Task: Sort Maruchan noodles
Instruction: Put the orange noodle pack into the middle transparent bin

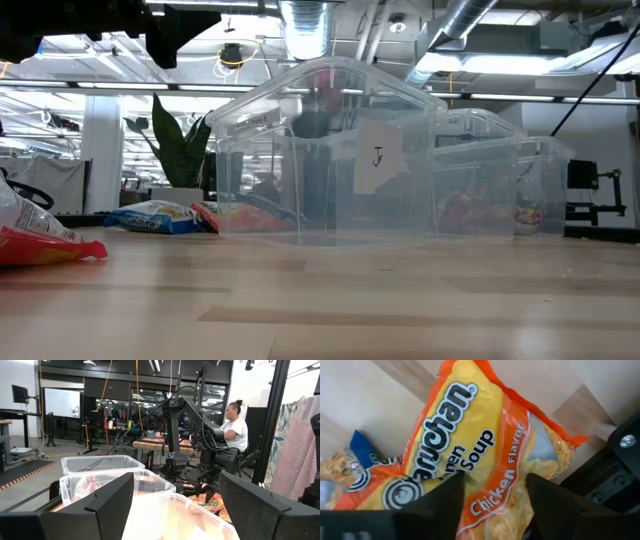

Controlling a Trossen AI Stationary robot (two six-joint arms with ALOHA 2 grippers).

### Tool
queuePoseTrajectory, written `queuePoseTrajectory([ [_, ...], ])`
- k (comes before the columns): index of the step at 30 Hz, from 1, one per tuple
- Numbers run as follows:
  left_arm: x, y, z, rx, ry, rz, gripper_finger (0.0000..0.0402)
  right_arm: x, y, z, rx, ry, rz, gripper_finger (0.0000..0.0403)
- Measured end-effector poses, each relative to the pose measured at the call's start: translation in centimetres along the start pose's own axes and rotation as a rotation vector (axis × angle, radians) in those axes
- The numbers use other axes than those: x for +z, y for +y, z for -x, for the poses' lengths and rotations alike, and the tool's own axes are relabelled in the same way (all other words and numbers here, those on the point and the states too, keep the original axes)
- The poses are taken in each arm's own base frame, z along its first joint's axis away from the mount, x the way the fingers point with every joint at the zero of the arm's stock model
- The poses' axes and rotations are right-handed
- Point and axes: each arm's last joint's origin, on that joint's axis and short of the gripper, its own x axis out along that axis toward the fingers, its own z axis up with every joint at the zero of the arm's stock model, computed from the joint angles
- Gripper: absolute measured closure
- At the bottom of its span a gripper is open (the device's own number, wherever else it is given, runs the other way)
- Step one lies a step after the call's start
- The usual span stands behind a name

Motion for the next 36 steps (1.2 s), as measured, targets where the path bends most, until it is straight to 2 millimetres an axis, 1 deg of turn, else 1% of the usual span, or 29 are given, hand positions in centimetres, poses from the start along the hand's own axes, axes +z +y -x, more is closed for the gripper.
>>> queuePoseTrajectory([
  [3, 0.0, 0.0, 0.0, 0.0, 0.0, 0.0, 0.0123, 0.0, -0.1, -0.1, -0.014, -0.006, 0.017, 0.0235],
  [7, 0.0, 0.0, 0.0, 0.0, 0.0, 0.0, 0.0123, 0.0, 0.0, -0.1, -0.012, -0.008, 0.076, 0.0356],
  [8, 0.0, 0.0, 0.0, 0.0, 0.0, 0.0, 0.0123, 0.0, 0.0, -0.1, -0.011, -0.004, 0.094, 0.0378],
  [9, 0.0, 0.0, 0.0, 0.0, 0.0, 0.0, 0.0123, 0.0, 0.0, 0.1, -0.003, 0.0, 0.112, 0.0387],
  [12, 0.0, 0.0, 0.0, 0.001, 0.0, -0.012, 0.0123, 0.1, 0.2, 0.9, 0.008, 0.011, 0.148, 0.0388],
  [13, 0.0, 0.0, 0.0, 0.0, 0.0, -0.016, 0.0123, 0.1, 0.3, 1.5, 0.023, 0.011, 0.166, 0.0391],
  [17, 0.0, 0.0, 0.0, 0.001, -0.002, -0.019, 0.0123, 0.3, 1.2, 4.5, 0.164, -0.006, 0.265, 0.0396],
  [20, 0.0, 0.0, 0.0, 0.001, -0.002, -0.025, 0.0123, 0.4, 2.0, 7.0, 0.309, -0.066, 0.39, 0.0397],
  [22, 0.0, 0.0, 0.0, 0.001, -0.003, -0.025, 0.0123, 0.5, 2.9, 8.5, 0.431, -0.153, 0.522, 0.0397],
  [24, 0.0, 0.0, 0.0, 0.001, -0.003, -0.025, 0.0123, 0.6, 4.1, 10.2, 0.585, -0.301, 0.656, 0.0397],
  [26, 0.0, 0.0, 0.0, 0.001, -0.003, -0.025, 0.0123, 1.1, 5.0, 11.8, 0.701, -0.454, 0.742, 0.0397],
  [28, 0.0, 0.0, 0.0, 0.001, -0.003, -0.026, 0.0123, 1.8, 5.7, 13.1, 0.768, -0.599, 0.815, 0.0397],
  [30, 0.0, 0.0, 0.0, 0.001, -0.003, -0.026, 0.0123, 2.8, 6.1, 14.0, 0.772, -0.726, 0.896, 0.0397],
  [32, 0.0, 0.0, 0.0, 0.001, -0.005, -0.025, 0.0123, 4.2, 6.1, 14.7, 0.721, -0.854, 0.943, 0.0397],
  [34, 0.1, 0.0, 0.0, 0.0, -0.01, -0.024, 0.0123, 6.1, 5.6, 15.0, 0.604, -0.956, 0.942, 0.0397],
  [36, 0.1, 0.0, 0.0, 0.001, -0.011, -0.035, 0.0123, 8.2, 4.9, 15.1, 0.451, -1.05, 0.872, 0.0396],
])
